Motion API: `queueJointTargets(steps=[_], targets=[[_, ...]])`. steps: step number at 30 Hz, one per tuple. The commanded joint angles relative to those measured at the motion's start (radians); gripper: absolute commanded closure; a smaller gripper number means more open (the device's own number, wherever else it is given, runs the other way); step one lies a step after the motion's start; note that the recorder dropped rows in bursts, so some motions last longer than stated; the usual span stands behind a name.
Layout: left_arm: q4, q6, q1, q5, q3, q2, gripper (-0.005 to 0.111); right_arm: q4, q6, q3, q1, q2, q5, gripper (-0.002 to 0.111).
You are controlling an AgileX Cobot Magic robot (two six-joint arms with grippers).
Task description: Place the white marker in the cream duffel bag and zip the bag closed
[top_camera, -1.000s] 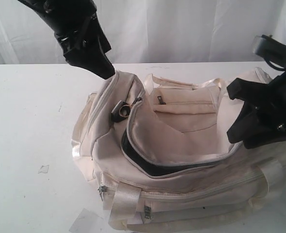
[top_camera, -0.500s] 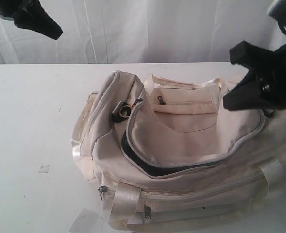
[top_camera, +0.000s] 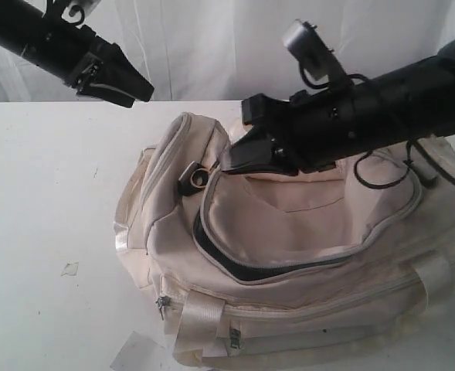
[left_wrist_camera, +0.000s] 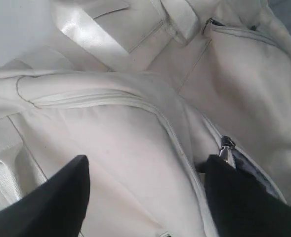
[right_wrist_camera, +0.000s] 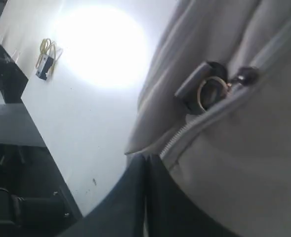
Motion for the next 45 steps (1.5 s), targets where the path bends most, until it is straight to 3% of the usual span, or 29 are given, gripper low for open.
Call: queueJointTargets(steps=[1,4,8,13,17,24,32,40,45], targets=[[-0.035,-0.024,-0.025,0.070,0.000,0.013,0.037,0.036,-0.146,-0.002,0.091,0.002,-0.183,0.108],[-0.032,-0.021,-0.065,0.068,0.000,0.043,0.037,0.030,-0.177,-0.017,0.130,0.030,-0.321,0.108],[-0.007,-0.021,-0.093,0.072,0.000,0.065,0.037,0.010,-0.449,-0.060,0.189,0.047,-0.383,0.108],[0.054,-0.085,-0.093,0.070,0.000,0.065,0.037,-0.347,-0.485,-0.069,0.261,0.062,-0.491,0.077],[0.148,-0.167,-0.093,0.077,0.000,0.065,0.037,-0.480,-0.483,-0.069,0.305,0.064,-0.547,0.064],[0.130,-0.192,-0.125,0.093,0.000,0.065,0.037,-0.628,-0.462,-0.069,0.388,0.076,-0.607,0.063],[0.177,-0.192,-0.164,0.092,0.000,0.065,0.036,-0.695,-0.412,-0.069,0.412,0.087,-0.592,0.063],[0.177,-0.192,-0.164,0.093,0.000,0.065,0.037,-1.105,-0.055,-0.069,0.412,0.141,-0.562,0.063],[0.177,-0.192,-0.164,0.093,0.000,0.065,0.037,-1.151,-0.003,-0.069,0.412,0.159,-0.567,0.064]])
